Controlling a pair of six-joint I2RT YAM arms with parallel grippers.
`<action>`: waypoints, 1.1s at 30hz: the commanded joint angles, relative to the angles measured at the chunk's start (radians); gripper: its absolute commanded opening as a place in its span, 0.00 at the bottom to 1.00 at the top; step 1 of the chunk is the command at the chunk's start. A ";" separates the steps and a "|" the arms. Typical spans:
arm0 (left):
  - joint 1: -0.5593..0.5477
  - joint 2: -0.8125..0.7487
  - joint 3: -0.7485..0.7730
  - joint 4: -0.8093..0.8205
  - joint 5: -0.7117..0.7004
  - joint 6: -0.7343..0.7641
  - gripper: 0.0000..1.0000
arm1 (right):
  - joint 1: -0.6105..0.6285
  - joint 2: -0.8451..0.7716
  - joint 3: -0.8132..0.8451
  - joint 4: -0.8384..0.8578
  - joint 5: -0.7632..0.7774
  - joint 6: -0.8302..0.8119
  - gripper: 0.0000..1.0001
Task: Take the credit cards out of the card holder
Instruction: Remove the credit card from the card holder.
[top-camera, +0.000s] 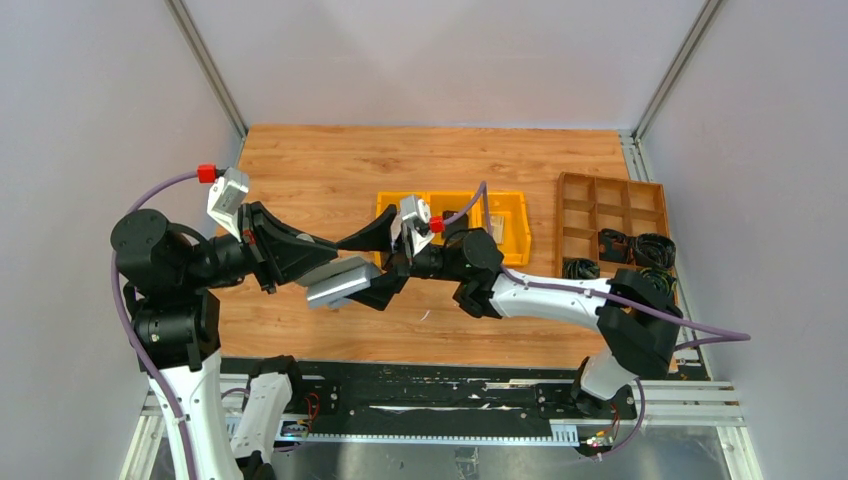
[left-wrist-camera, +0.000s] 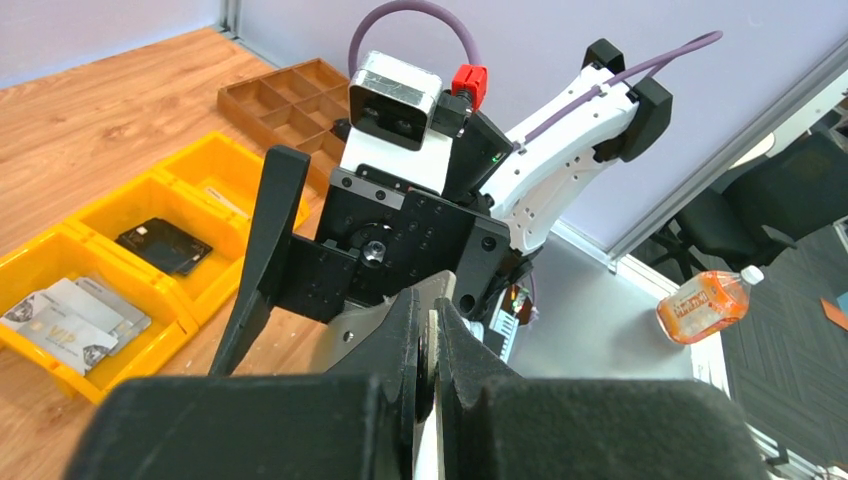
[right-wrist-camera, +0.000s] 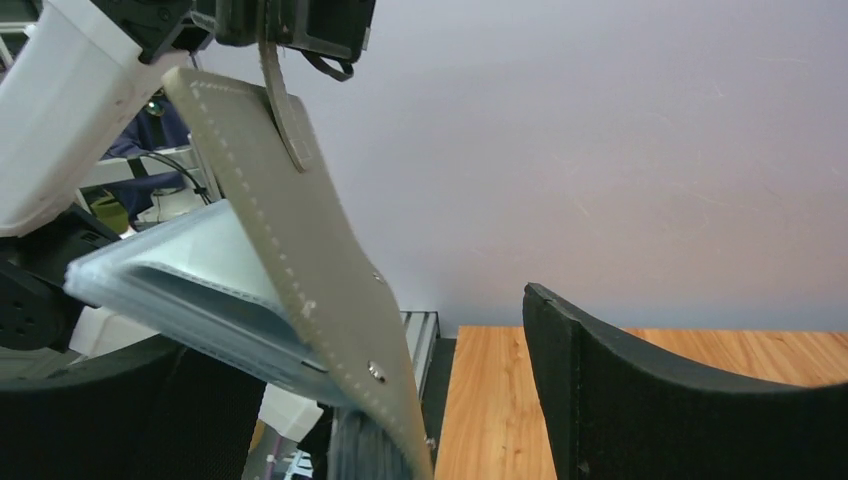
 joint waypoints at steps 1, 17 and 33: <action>0.000 0.009 0.016 0.016 0.021 -0.009 0.00 | 0.017 0.045 0.049 0.163 -0.025 0.094 0.92; -0.001 -0.001 0.002 0.015 0.004 0.016 0.00 | 0.012 0.081 0.109 0.198 -0.151 0.222 0.11; 0.000 -0.081 -0.228 0.015 -0.035 0.187 0.92 | -0.094 -0.050 0.380 -0.918 -0.353 0.051 0.00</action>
